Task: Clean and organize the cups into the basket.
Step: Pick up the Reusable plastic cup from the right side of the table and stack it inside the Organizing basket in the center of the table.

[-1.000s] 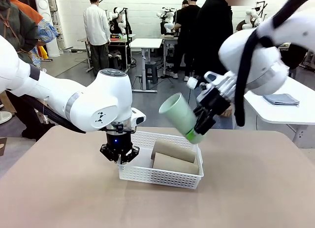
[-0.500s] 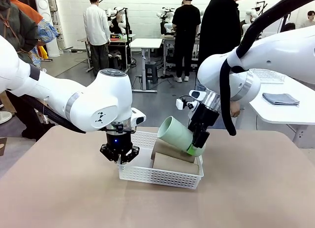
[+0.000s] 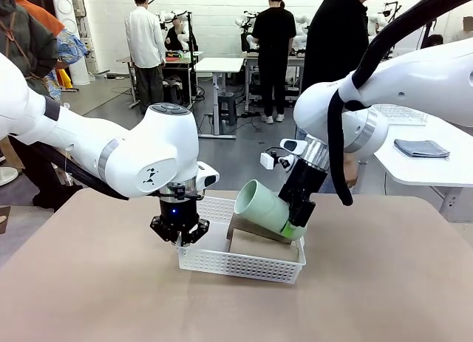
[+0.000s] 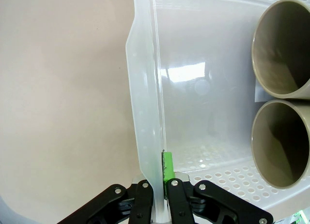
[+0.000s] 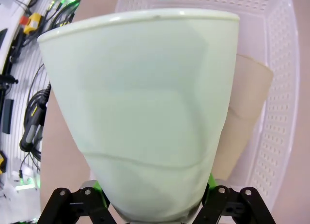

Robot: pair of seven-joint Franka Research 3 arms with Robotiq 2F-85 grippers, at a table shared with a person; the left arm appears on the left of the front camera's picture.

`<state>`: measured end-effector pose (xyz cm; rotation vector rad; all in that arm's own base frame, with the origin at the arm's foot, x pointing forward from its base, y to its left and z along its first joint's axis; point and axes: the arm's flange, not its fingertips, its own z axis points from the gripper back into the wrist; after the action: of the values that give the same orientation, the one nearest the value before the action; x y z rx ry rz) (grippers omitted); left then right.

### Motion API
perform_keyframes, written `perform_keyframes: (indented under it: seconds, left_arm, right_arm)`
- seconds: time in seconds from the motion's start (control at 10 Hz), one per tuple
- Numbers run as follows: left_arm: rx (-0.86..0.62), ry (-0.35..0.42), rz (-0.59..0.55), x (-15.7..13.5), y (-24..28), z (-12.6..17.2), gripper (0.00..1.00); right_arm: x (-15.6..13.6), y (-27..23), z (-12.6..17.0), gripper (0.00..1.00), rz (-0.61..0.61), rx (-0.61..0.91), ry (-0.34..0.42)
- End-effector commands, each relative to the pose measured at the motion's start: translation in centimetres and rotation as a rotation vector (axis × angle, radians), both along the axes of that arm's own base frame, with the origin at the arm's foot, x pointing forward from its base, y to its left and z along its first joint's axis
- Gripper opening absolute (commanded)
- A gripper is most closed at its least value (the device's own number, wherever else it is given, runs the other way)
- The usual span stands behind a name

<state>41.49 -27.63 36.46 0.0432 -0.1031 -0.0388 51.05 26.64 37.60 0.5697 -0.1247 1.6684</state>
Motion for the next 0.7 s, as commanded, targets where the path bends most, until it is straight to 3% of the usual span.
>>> perform_keyframes:
  seconds: [0.0, 0.6]
  left_arm:
    - [0.005, -0.009, 0.003, -0.06, -0.18, 0.1, 0.0]
    - [0.005, -0.009, 0.003, -0.06, -0.18, 0.1, 0.0]
  right_arm:
    - [-1.0, -0.26, -0.56, 0.8, 0.075, -0.023, -0.02]
    - [-1.71, -0.06, -0.65, 0.8, 0.118, -0.039, -0.03]
